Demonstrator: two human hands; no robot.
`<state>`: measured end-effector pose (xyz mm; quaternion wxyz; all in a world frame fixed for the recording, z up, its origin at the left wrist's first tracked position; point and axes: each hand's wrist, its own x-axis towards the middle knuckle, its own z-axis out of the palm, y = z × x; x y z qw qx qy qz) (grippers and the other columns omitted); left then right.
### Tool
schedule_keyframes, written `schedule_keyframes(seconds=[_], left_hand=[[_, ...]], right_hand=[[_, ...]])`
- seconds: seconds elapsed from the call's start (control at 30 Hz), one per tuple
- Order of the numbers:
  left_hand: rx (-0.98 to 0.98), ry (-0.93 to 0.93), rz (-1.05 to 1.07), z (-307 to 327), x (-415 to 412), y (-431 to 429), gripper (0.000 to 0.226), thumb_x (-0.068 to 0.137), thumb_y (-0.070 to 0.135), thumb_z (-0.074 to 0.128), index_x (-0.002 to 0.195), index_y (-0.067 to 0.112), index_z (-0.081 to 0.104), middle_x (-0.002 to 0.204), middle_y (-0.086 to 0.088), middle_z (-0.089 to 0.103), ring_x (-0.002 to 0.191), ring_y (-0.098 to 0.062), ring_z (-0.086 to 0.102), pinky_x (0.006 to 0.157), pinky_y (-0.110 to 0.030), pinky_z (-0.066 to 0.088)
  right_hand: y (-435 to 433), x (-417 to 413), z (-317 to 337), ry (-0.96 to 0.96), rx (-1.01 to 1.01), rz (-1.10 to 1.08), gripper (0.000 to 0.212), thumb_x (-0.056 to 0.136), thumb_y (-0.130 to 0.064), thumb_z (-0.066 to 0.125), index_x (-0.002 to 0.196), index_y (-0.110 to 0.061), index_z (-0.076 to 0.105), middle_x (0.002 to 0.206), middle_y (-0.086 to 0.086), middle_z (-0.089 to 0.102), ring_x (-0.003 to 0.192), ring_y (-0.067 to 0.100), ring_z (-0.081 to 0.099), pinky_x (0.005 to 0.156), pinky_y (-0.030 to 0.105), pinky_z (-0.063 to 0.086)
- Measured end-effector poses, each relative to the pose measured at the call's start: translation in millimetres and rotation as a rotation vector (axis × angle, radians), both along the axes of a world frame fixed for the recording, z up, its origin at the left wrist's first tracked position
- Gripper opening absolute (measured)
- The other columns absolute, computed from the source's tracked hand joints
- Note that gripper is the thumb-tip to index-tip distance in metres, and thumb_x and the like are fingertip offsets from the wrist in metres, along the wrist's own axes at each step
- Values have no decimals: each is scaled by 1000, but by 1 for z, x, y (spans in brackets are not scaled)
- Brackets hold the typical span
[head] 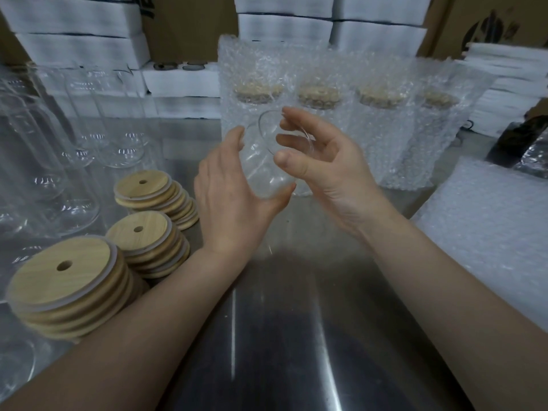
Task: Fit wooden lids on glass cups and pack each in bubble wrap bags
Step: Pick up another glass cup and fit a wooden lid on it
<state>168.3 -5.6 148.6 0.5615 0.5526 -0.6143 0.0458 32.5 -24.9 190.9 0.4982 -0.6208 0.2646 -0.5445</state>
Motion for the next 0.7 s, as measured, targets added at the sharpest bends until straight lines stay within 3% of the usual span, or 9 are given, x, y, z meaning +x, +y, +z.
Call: schedule_keyframes(seconds=[0.33, 0.47, 0.57, 0.7], left_hand=[[-78, -270, 26, -8, 0, -2, 88, 67, 35, 83, 141, 11, 41, 131, -16, 56, 118, -35, 52, 99, -48, 41], [-131, -312, 17, -9, -1, -4, 90, 68, 38, 83, 139, 19, 32, 131, -14, 56, 118, -32, 53, 99, -45, 38], [-147, -305, 6, -8, -2, -4, 88, 69, 41, 83, 139, 18, 34, 131, -13, 57, 118, -33, 54, 99, -46, 39], [-137, -253, 2, -8, -3, -1, 87, 69, 44, 84, 138, 7, 47, 128, -15, 59, 116, -35, 56, 97, -52, 43]], right_hand=[[2, 3, -1, -126, 108, -141, 43, 63, -26, 87, 88, -16, 54, 92, 4, 58, 92, 19, 58, 92, 37, 50], [1, -2, 3, -213, 169, -94, 27, 70, -27, 75, 75, -16, 51, 79, 3, 57, 83, 17, 60, 81, 30, 52], [-2, -4, 2, -290, 242, -66, 20, 86, -17, 66, 73, -14, 51, 76, 2, 58, 80, 17, 58, 78, 29, 50], [-7, -5, 1, -350, 310, -8, 6, 84, -19, 63, 85, -13, 62, 77, -1, 64, 83, 17, 60, 83, 30, 50]])
